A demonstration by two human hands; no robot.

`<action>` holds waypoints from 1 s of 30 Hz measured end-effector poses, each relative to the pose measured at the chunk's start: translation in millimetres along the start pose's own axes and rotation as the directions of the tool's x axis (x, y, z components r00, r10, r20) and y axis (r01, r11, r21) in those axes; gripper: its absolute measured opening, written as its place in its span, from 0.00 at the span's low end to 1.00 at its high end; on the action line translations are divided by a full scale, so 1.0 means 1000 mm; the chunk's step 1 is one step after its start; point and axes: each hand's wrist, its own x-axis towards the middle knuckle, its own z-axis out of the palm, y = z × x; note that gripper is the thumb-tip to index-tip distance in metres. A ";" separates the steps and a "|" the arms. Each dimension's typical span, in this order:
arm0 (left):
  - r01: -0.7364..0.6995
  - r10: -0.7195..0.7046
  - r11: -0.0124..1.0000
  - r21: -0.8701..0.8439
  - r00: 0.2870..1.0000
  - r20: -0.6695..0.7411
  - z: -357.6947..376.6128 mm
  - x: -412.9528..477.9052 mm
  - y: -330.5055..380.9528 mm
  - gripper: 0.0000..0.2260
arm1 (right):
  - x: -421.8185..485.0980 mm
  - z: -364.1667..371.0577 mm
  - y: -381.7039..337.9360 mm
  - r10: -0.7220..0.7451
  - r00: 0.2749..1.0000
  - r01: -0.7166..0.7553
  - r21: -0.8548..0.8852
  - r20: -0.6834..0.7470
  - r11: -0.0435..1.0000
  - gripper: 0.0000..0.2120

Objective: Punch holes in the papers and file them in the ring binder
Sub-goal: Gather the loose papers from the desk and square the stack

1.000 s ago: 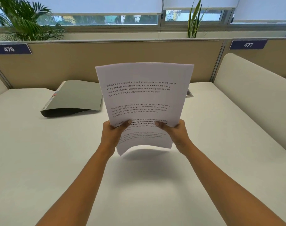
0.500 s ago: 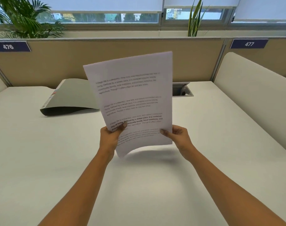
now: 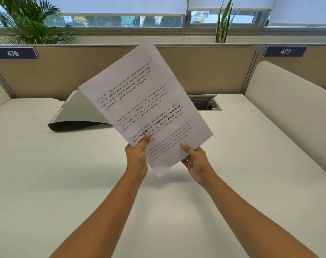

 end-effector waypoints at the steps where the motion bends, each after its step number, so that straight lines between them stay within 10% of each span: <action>1: 0.009 -0.009 1.000 -0.019 1.000 -0.007 0.004 -0.001 -0.003 0.07 | 0.000 0.005 0.001 -0.012 1.000 0.012 -0.006 0.003 1.000 0.13; 10: 0.014 -0.013 1.000 -0.022 0.999 0.033 0.001 -0.003 -0.002 0.11 | 0.005 0.002 -0.003 -0.110 0.994 0.110 -0.023 0.000 0.994 0.15; 17: -0.046 0.046 0.999 -0.011 0.998 -0.033 -0.029 0.017 0.023 0.15 | 0.008 -0.038 -0.031 -0.157 0.987 0.150 -0.154 -0.033 0.977 0.37; 30: -0.027 -0.086 0.850 0.526 0.978 0.189 -0.064 0.037 0.044 0.09 | 0.006 -0.054 -0.062 -0.253 0.967 0.234 -0.408 0.007 0.882 0.20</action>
